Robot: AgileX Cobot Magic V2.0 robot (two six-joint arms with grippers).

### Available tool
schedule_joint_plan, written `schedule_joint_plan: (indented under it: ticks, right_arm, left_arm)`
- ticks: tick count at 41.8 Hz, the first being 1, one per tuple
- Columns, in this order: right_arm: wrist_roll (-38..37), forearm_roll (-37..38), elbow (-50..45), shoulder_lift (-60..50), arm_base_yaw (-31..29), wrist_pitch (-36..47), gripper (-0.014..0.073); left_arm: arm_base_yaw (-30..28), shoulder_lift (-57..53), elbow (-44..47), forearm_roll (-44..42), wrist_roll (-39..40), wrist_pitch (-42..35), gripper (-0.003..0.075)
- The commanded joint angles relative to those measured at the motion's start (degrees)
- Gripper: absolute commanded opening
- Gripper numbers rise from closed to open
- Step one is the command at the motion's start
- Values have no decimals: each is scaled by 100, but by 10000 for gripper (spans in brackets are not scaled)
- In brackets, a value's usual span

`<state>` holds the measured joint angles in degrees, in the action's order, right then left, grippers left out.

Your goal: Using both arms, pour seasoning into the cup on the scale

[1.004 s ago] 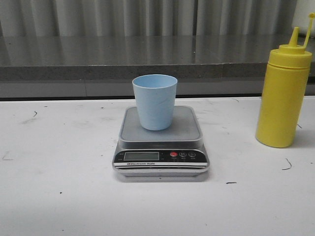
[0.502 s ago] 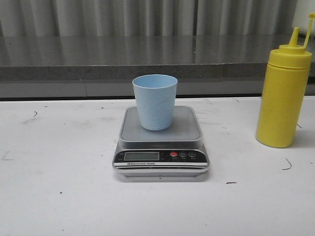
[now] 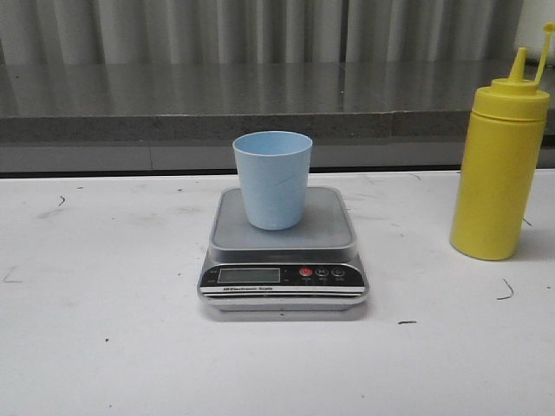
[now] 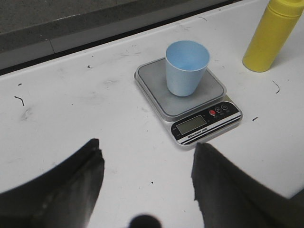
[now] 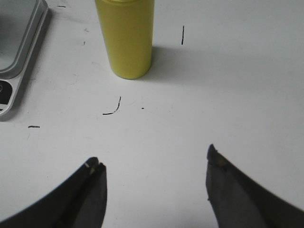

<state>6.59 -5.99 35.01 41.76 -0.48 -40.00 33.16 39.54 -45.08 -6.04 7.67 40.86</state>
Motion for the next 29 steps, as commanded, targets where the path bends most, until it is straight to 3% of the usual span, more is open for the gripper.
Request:
schedule_joint_plan:
  ticks: [1, 29]
  right_arm:
    - [37, -38, 202, 4, -26, 287, 479]
    - [272, -417, 208, 656, 190, 1237, 482]
  left_arm:
    - [-2, 5, -160, 21, 26, -466, 409]
    - [-2, 5, -160, 21, 26, -466, 409]
